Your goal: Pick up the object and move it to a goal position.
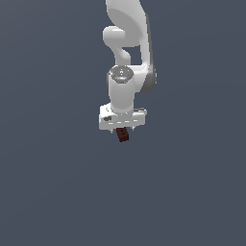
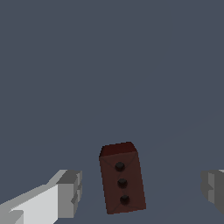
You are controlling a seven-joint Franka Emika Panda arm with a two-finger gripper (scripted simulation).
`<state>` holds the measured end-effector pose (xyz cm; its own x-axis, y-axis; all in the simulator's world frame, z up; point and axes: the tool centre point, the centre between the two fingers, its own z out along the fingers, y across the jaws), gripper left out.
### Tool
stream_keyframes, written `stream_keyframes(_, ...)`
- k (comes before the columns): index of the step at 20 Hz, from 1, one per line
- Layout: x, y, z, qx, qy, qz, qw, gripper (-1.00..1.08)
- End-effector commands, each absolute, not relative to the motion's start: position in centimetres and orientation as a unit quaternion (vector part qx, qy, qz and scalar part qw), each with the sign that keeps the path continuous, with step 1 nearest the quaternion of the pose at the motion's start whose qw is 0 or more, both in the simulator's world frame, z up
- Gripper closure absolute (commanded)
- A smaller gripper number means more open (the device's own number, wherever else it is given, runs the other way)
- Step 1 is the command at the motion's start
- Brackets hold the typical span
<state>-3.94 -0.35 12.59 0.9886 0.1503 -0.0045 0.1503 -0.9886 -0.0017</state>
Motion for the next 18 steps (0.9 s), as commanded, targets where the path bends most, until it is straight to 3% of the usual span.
stream_keyframes(1, -5.1, -0.4, 11.1, -0.995, -0.095, 0.002, 0.0, -0.92)
stream_keyframes(10, -8.0, -0.4, 8.1, -0.99, -0.141, 0.0, 0.0, -0.92)
stream_keyframes(18, -8.4, -0.4, 7.7, -0.989, -0.146, 0.0, 0.0, -0.92)
